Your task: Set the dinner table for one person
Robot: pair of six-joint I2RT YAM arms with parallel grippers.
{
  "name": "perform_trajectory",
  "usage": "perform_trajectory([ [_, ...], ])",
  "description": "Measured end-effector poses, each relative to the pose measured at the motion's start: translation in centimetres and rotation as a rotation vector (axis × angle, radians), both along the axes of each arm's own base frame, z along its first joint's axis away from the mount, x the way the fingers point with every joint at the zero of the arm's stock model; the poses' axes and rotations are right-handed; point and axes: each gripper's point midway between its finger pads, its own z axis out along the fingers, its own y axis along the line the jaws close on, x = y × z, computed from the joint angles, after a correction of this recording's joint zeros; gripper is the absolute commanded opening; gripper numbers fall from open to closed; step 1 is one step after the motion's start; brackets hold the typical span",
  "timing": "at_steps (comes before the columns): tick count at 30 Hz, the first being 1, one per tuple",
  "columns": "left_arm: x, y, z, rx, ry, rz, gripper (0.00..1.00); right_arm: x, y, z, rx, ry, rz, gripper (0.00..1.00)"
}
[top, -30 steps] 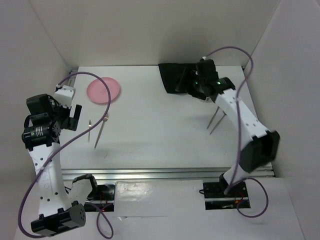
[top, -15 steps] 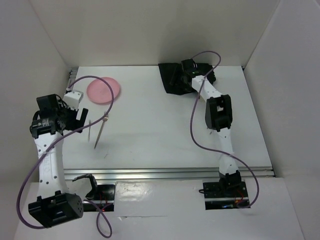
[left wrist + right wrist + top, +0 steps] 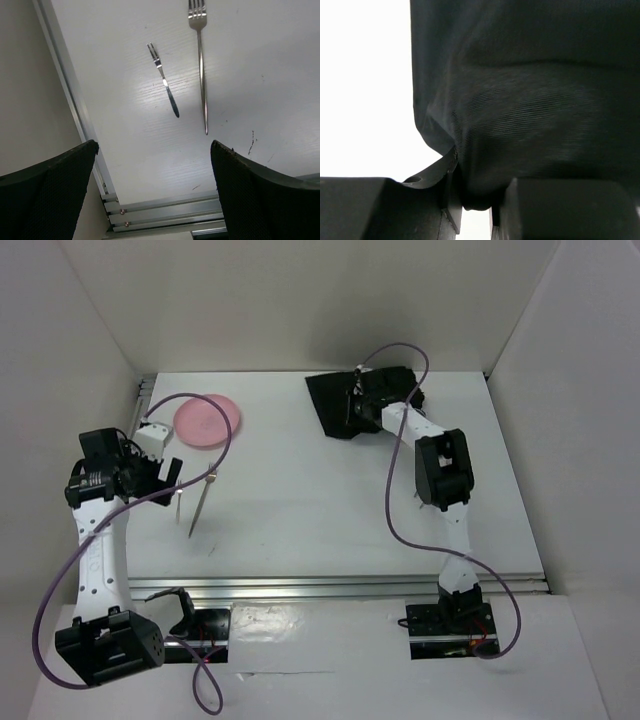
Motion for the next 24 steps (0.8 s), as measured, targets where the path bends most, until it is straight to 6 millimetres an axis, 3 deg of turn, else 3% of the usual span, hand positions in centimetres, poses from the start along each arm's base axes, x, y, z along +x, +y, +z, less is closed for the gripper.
perform_trajectory([
  [3, 0.5, -1.2, 0.0, -0.029, -0.015, -0.082, 0.99, -5.3, 1.1, 0.6, -0.017, 0.048, 0.119, 0.0],
  [8, 2.3, -5.0, -1.6, -0.12, 0.036, -0.225, 0.92, -17.7, 3.5, 2.8, 0.068, 0.138, 0.315, 0.0],
  [12, 4.7, -9.2, -3.8, -0.215, 0.168, -0.348, 1.0, -24.6, 4.8, 1.8, 0.129, 0.241, 0.4, 0.07],
  [15, 5.9, -12.9, -6.6, -0.204, 0.247, -0.467, 1.0, -27.4, 4.5, -0.6, 0.157, 0.348, 0.396, 0.19],
  [16, 5.8, -14.2, -7.7, -0.171, 0.26, -0.515, 1.0, -27.9, 4.3, -1.1, 0.167, 0.375, 0.386, 0.25],
  [17, 5.2, -15.5, -8.9, -0.125, 0.265, -0.576, 1.0, -28.2, 4.2, -1.3, 0.178, 0.393, 0.377, 0.41],
  [19, 3.5, -17.5, -11.0, -0.022, 0.253, -0.701, 1.0, -28.3, 4.3, -1.2, 0.199, 0.409, 0.362, 0.52],
  [22, 1.8, -18.0, -13.2, 0.153, 0.215, -0.831, 1.0, -28.4, 4.2, -1.1, 0.206, 0.424, 0.344, 0.63],
  [24, 2.9, -17.6, -13.5, 0.238, 0.195, -0.85, 1.0, -28.5, 4.0, -1.0, 0.2, 0.431, 0.326, 0.67],
])
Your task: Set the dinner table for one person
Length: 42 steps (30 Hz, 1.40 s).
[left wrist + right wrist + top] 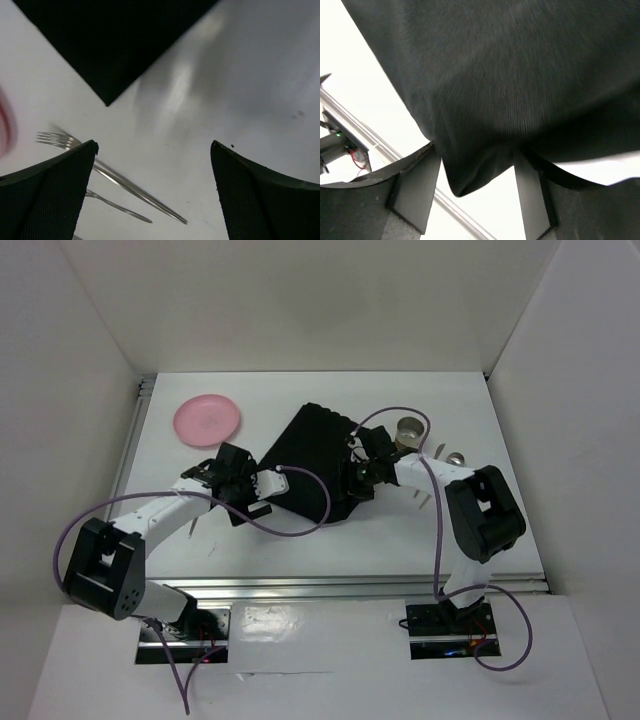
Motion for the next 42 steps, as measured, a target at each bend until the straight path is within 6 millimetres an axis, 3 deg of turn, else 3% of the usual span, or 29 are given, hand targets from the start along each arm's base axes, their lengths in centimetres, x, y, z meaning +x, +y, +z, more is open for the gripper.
perform_trajectory([
  [1, 1.1, 0.1, 0.0, 0.02, -0.032, -0.01, 1.0, 0.0, -0.2, 0.2, -0.007, -0.003, -0.01, 0.71],
  [6, 5.4, -0.6, 0.0, 0.121, -0.185, -0.076, 1.0, 0.4, -2.0, 3.4, -0.013, -0.035, -0.096, 0.71],
  [10, 6.7, -1.3, -1.5, 0.178, -0.196, -0.149, 1.0, 1.3, -4.7, 5.1, -0.016, -0.056, -0.197, 0.72],
  [13, 6.7, -1.3, -2.9, 0.211, -0.153, -0.19, 0.96, 1.4, -6.8, 5.0, -0.047, -0.038, -0.262, 0.72],
  [15, 7.2, -1.4, -3.4, 0.233, -0.122, -0.202, 0.84, 1.4, -7.7, 4.6, -0.065, -0.021, -0.295, 0.72],
  [17, 8.3, -2.0, -3.6, 0.228, -0.111, -0.191, 0.63, 1.2, -8.6, 4.1, -0.086, 0.002, -0.322, 0.72],
  [18, 8.5, -2.2, -3.9, 0.221, -0.097, -0.181, 0.4, 1.2, -9.0, 3.8, -0.096, 0.009, -0.334, 0.72],
  [21, 8.5, -2.7, -4.6, 0.199, -0.044, -0.147, 0.0, 1.0, -10.2, 3.3, -0.139, 0.03, -0.382, 0.73],
  [26, 8.3, -3.1, -3.9, 0.156, -0.011, -0.072, 0.0, 0.6, -12.2, 2.4, -0.192, 0.053, -0.477, 0.7],
  [30, 6.9, -3.0, -3.0, 0.121, 0.014, -0.033, 0.0, 0.6, -12.5, 1.4, -0.176, 0.099, -0.541, 0.68],
  [37, 4.9, -3.3, -0.9, 0.072, 0.018, 0.003, 0.0, 3.0, -10.7, -1.8, -0.088, 0.181, -0.621, 0.66],
  [41, 3.9, -3.4, -1.4, 0.068, 0.046, 0.016, 0.0, 4.1, -9.5, -2.5, -0.026, 0.216, -0.641, 0.59],
  [42, 3.6, -3.3, -1.5, 0.068, 0.055, 0.024, 0.0, 4.6, -9.2, -2.6, -0.01, 0.22, -0.642, 0.52],
])
